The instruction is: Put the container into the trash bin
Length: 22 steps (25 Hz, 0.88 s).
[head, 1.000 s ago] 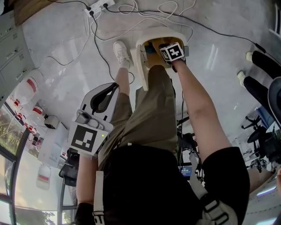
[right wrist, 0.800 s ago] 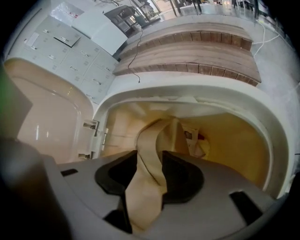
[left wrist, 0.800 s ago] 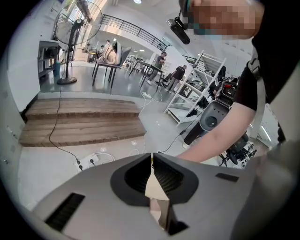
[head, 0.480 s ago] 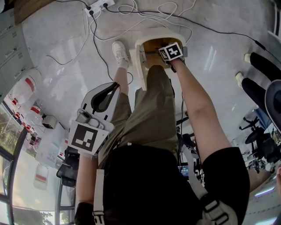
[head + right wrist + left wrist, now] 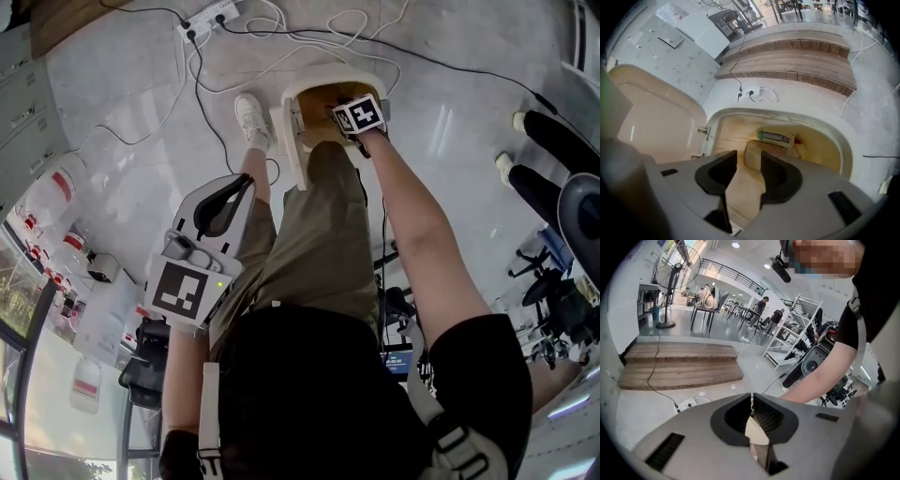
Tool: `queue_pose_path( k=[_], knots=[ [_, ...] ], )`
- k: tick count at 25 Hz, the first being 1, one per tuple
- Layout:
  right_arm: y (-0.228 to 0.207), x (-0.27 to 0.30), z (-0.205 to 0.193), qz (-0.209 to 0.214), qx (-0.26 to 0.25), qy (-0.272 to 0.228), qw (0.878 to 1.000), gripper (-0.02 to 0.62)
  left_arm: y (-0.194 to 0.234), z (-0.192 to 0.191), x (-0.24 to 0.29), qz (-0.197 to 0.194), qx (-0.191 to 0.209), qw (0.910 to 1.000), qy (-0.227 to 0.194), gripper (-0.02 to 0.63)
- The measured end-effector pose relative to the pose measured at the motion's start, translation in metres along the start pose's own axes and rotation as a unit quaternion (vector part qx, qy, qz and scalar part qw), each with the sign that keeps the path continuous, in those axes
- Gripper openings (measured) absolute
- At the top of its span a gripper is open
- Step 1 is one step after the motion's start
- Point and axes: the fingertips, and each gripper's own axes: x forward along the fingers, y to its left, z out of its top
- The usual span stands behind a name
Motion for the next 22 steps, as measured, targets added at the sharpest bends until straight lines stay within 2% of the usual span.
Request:
queue_pose_path(
  k=[2, 6, 8, 22],
  knots=[
    [0.002, -0.007, -0.002, -0.003, -0.005, -0.003, 1.000, 0.153, -0.004, 0.003, 0.000, 0.001, 0.003, 1.0000, -0.005, 0.011],
    [0.006, -0.026, -0.003, -0.016, -0.025, -0.012, 0.999, 0.052, -0.014, 0.010, -0.003, -0.004, 0.003, 0.9999, -0.013, 0.011],
    [0.009, -0.036, -0.005, -0.021, -0.033, -0.016, 0.999, 0.032, -0.020, 0.015, -0.005, -0.005, 0.010, 0.9998, -0.017, 0.011],
    [0.030, -0.114, 0.006, -0.017, -0.046, -0.080, 0.996, 0.015, -0.050, 0.050, -0.009, 0.001, 0.042, 0.9978, -0.051, 0.011]
  ],
)
